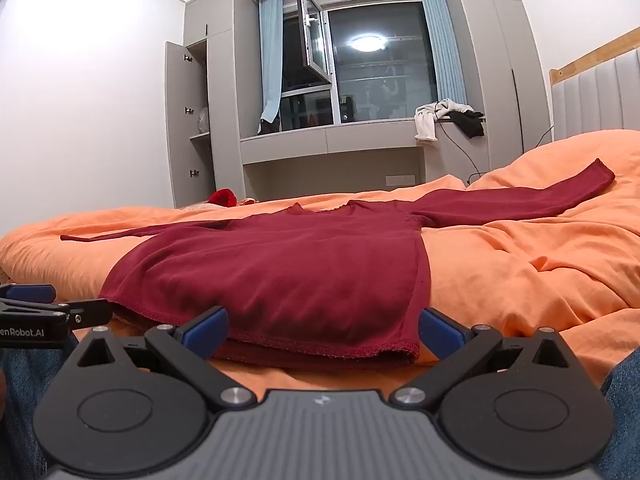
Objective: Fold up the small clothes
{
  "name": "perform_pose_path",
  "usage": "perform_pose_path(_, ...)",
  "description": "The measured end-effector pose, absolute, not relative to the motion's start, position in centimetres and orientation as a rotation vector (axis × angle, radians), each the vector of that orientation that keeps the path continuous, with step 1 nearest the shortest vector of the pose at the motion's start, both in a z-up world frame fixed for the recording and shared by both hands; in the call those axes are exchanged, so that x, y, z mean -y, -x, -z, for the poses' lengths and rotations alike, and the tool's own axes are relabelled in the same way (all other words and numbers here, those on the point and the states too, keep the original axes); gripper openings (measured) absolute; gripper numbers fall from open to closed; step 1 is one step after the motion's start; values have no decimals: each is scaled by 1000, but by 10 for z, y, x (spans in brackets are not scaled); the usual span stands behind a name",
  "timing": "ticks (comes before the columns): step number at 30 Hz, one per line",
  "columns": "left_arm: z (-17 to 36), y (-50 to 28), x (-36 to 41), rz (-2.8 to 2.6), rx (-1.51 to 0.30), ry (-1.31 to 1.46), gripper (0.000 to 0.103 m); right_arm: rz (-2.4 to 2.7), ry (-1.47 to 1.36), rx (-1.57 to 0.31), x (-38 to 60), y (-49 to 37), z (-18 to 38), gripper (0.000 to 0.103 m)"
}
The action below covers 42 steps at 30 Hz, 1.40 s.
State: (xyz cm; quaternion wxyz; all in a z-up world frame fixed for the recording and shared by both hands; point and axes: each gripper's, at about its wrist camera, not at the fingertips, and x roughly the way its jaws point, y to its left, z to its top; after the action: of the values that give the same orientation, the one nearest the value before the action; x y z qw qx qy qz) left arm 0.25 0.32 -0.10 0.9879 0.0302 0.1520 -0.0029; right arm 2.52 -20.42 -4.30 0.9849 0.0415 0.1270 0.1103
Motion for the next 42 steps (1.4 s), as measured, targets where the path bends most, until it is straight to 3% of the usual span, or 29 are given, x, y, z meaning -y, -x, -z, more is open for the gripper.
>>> perform_pose_path(42, 5, -6, 0, 3, -314, -67, 102, -245, -81, -248, 202, -20, 42, 103)
